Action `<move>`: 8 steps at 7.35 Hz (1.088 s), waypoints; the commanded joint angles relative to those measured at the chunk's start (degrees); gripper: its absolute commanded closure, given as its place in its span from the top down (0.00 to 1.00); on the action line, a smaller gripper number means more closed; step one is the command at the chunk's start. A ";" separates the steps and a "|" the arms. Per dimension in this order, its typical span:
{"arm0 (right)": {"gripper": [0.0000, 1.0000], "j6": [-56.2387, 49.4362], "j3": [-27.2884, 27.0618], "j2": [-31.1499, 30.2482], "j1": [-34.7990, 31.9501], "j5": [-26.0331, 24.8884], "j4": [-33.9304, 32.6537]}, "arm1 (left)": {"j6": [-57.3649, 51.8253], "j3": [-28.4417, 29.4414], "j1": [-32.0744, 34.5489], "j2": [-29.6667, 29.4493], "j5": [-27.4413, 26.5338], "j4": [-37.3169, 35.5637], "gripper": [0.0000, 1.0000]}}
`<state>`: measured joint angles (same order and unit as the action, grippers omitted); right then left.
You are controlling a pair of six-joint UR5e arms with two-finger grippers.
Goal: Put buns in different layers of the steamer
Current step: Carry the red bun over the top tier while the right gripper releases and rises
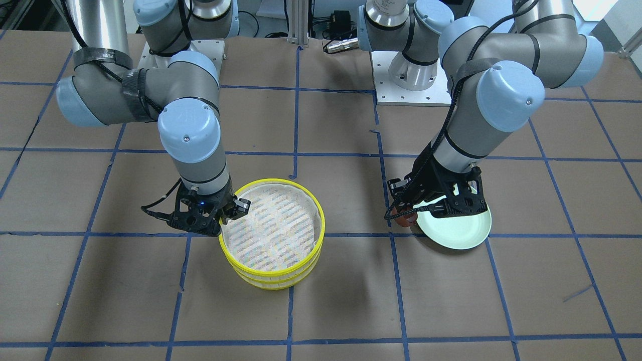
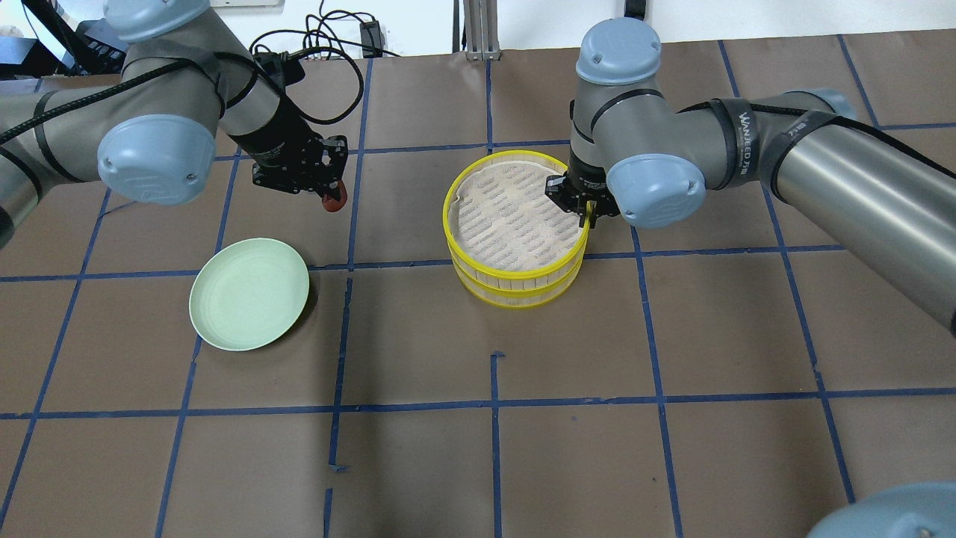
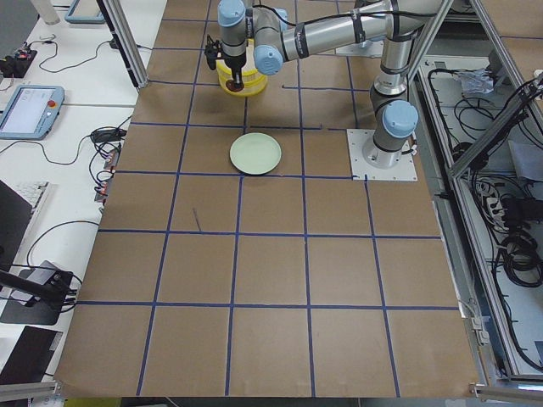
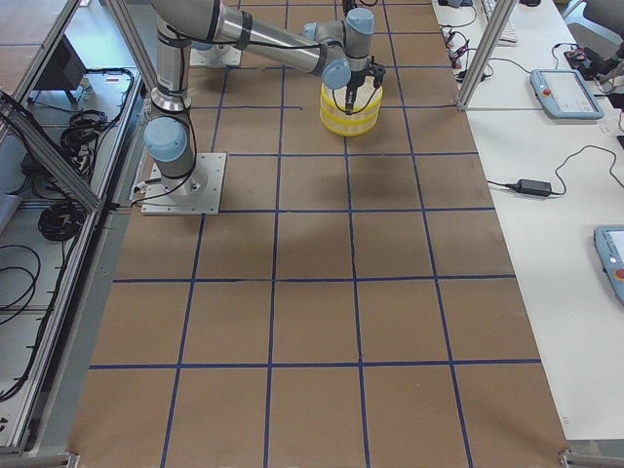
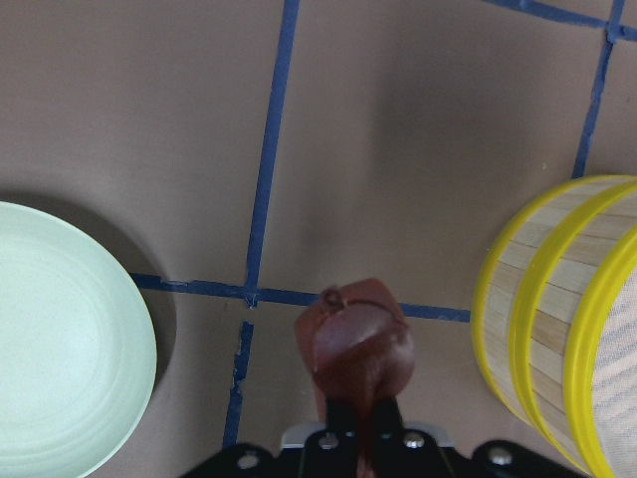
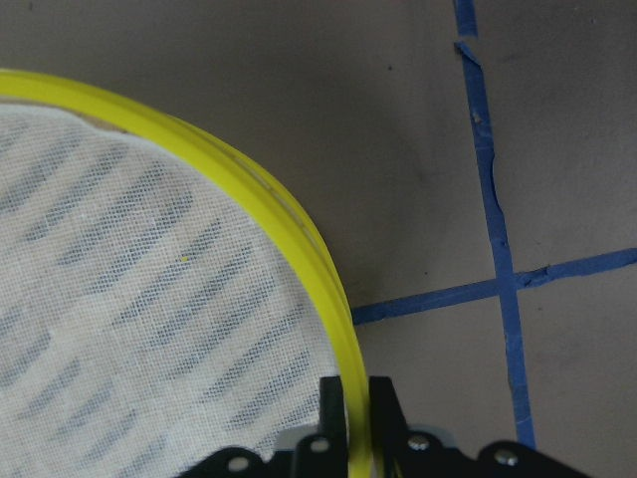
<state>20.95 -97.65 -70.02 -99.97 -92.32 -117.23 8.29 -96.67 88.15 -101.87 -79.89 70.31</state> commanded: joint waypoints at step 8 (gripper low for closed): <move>0.99 -12.60 6.86 -18.28 10.15 0.57 23.88 | 25.86 5.79 15.08 -5.78 7.72 -6.75 0.01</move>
<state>10.23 -91.08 -84.05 -90.93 -91.70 -97.81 28.62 -90.92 98.57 -105.61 -73.62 66.77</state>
